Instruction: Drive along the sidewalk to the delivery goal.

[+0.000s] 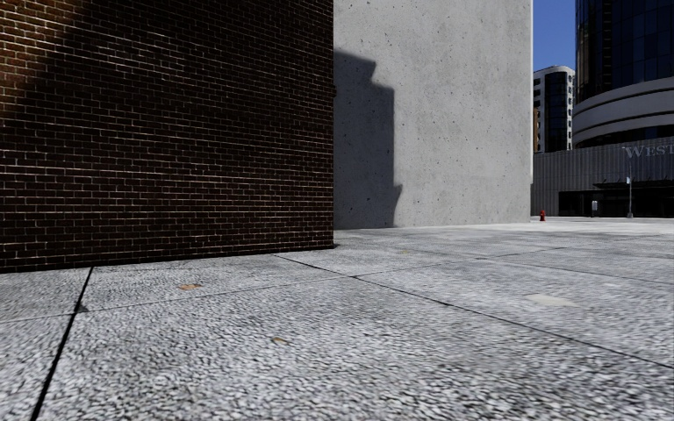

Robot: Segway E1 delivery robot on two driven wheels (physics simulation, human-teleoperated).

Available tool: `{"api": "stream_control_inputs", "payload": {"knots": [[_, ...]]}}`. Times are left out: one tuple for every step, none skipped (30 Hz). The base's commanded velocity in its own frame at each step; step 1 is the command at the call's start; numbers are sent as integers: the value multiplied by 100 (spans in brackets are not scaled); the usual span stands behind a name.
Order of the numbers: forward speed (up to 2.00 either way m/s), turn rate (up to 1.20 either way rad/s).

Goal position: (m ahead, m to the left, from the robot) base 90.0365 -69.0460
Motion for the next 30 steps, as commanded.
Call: {"api": "stream_control_inputs", "payload": {"knots": [[0, 0], [0, 0], [0, 0], [0, 0], [0, 0], [0, 0], [0, 0], [0, 0], [0, 0], [0, 0], [0, 0], [0, 0], [0, 0], [0, 0], [0, 0], [0, 0], [0, 0], [0, 0], [0, 0], [0, 0], [0, 0], [0, 0], [0, 0], [0, 0], [0, 0], [0, 0], [0, 0], [0, 0], [0, 0], [0, 0]]}}
